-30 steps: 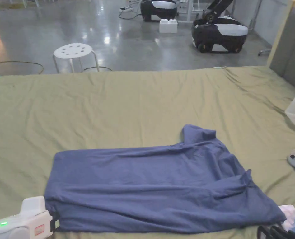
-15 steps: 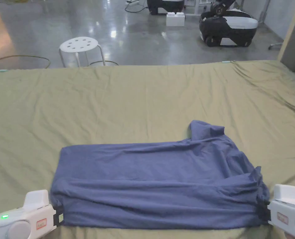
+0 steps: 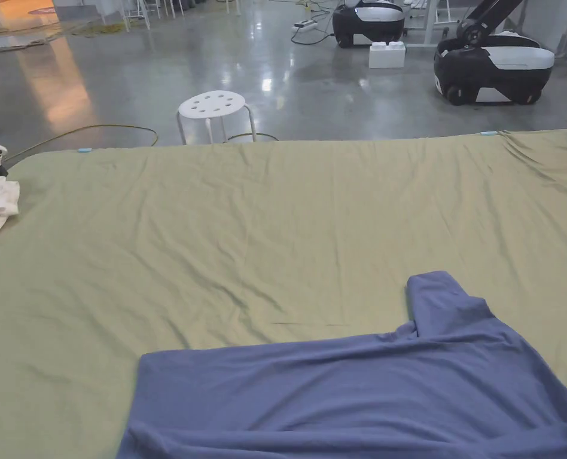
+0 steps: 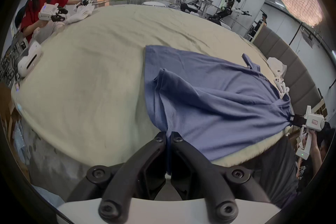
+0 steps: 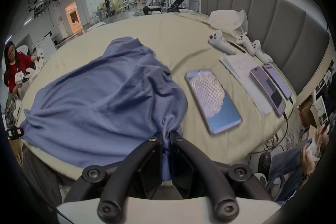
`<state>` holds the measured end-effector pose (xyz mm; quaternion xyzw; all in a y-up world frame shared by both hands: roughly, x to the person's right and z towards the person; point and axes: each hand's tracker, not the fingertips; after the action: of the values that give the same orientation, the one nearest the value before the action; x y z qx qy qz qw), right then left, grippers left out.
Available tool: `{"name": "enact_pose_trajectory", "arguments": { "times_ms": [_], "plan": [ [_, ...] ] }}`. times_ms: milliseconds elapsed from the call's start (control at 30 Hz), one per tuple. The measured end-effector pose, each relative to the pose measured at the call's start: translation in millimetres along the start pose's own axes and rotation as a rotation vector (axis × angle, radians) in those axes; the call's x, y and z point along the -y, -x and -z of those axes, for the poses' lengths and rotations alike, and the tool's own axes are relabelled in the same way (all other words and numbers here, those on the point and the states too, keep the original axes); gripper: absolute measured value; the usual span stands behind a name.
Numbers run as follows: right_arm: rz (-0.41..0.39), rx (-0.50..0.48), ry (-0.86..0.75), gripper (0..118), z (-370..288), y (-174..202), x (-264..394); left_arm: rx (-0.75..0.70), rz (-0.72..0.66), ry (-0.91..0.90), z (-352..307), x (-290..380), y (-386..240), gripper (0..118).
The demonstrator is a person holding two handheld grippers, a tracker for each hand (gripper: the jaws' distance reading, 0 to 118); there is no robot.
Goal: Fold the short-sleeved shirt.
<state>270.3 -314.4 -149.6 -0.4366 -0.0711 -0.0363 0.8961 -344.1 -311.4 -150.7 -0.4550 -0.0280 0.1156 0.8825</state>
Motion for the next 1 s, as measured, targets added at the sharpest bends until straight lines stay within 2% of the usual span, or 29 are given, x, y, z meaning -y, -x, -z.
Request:
{"name": "enact_pose_trajectory", "arguments": {
  "times_ms": [33,67,100,133,167,333,367,400,433,467,500,533,567,733,767,867,1000],
  "plan": [
    [-0.027,-0.017,0.013,9,0,1,4,0.006,-0.002,-0.007,1,5,1,22],
    [-0.055,-0.013,0.013,33,2,3,6,0.001,-0.011,-0.018,4,5,1,57],
    [-0.094,0.013,0.01,60,2,5,6,-0.029,-0.017,-0.016,6,4,1,79],
    [-0.127,0.03,0.008,76,1,10,4,-0.082,-0.022,-0.057,2,4,-1,87],
    [-0.123,0.021,-0.016,76,-4,11,4,-0.109,-0.015,-0.102,-3,4,-4,86],
    [-0.06,-0.157,-0.202,76,-42,34,-8,-0.138,0.111,-0.397,-57,-1,-50,84],
    [-0.057,-0.172,-0.231,73,-46,40,-11,-0.125,0.123,-0.426,-63,-1,-57,75],
    [-0.054,-0.202,-0.261,66,-52,46,-15,-0.107,0.132,-0.454,-68,-3,-63,59],
    [-0.052,-0.231,-0.288,50,-55,52,-18,-0.076,0.136,-0.468,-71,-6,-69,36],
    [-0.051,-0.244,-0.302,26,-57,57,-22,-0.064,0.133,-0.458,-70,-10,-71,7],
    [-0.053,-0.248,-0.302,11,-57,61,-25,-0.055,0.124,-0.455,-67,-15,-75,0],
    [-0.065,-0.26,-0.294,3,-54,64,-29,-0.064,0.117,-0.459,-64,-19,-76,0],
    [-0.069,-0.27,-0.296,0,-53,67,-31,-0.03,0.112,-0.447,-60,-25,-77,0],
    [-0.102,-0.299,-0.296,0,-50,80,-39,-0.016,0.02,-0.388,-17,-74,-62,0],
    [-0.103,-0.302,-0.294,0,-50,80,-40,-0.011,-0.001,-0.355,-6,-87,-57,5],
    [-0.078,-0.323,-0.285,0,-47,79,-41,-0.035,-0.021,-0.245,47,-129,-40,55],
    [-0.061,-0.306,-0.246,0,-41,70,-33,-0.12,-0.022,-0.114,123,-165,-23,56]
  ]
}}
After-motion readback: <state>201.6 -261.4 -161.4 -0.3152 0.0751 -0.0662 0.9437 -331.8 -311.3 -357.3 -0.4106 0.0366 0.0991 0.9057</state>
